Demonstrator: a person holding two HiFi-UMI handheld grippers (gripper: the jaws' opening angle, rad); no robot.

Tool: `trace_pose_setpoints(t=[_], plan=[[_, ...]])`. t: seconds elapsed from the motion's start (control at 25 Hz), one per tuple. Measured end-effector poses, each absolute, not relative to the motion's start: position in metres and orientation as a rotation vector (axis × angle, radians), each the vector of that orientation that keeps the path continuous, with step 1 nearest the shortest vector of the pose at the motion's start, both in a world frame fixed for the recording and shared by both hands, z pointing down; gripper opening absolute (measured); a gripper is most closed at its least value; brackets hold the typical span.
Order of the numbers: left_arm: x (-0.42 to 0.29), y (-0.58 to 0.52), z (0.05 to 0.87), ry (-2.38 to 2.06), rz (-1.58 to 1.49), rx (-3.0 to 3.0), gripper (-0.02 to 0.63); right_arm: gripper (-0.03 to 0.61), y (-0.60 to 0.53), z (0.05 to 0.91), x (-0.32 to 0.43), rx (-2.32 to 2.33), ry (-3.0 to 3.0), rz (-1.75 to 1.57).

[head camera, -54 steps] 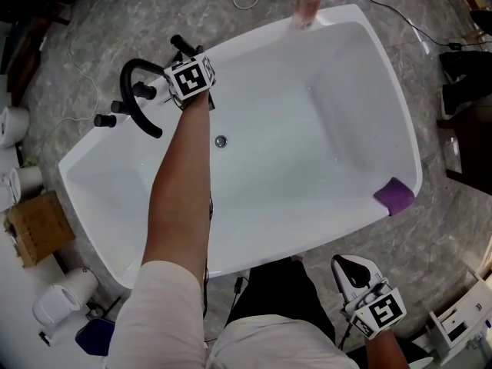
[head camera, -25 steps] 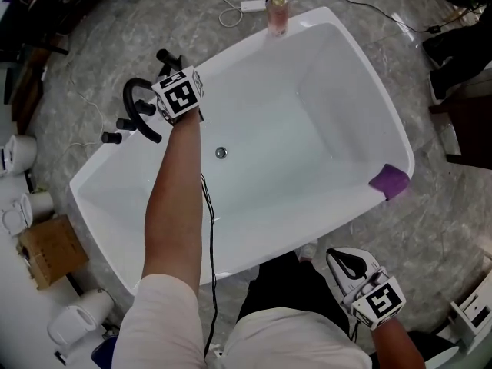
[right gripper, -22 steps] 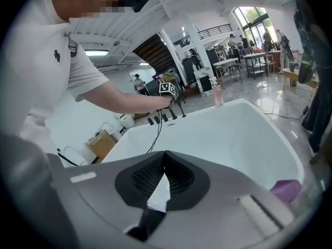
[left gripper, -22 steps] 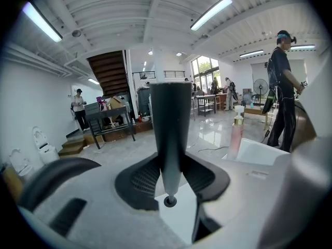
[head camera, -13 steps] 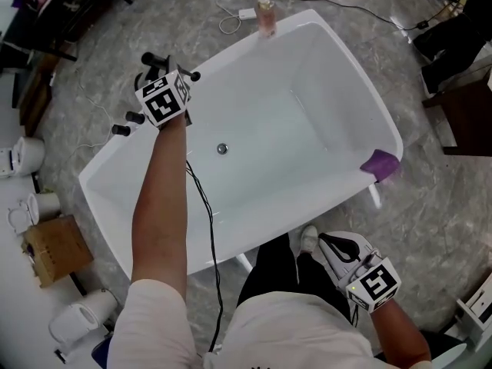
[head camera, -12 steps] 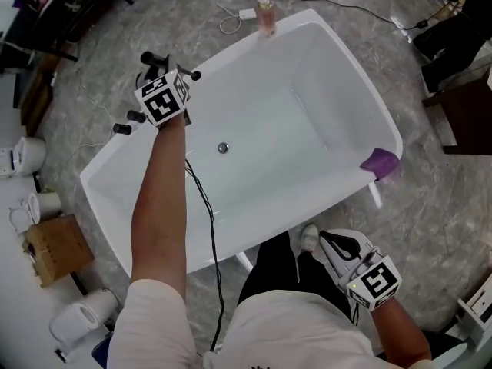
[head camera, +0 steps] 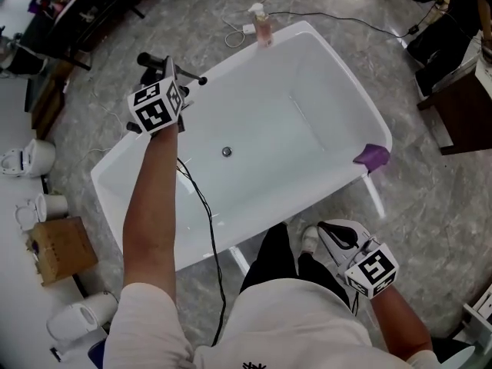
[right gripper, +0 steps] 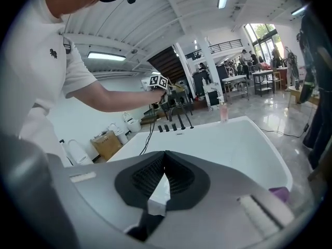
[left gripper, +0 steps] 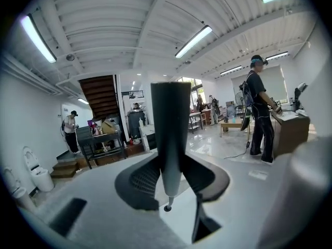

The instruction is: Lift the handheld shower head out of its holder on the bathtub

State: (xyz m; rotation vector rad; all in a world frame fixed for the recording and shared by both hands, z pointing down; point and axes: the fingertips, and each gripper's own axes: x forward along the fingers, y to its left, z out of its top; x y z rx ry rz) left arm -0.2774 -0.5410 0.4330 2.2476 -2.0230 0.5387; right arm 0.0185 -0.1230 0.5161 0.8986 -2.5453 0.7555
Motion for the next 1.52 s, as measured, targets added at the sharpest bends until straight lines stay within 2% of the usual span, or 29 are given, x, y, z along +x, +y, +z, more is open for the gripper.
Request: trace_pose_setpoints(t=[1.0, 1.52], plan=[[-0.202, -0.320, 0.206, -1.873, 0.525, 2.706, 0.140, 0.014, -0.049, 0.472, 0.051, 0.892, -2.640, 0.616], [-0.162, -0.201, 0.151, -1.720, 0.460, 2.875, 0.140, 0.014, -0.024, 0.458, 0.055, 0.854, -2.658, 0.571]])
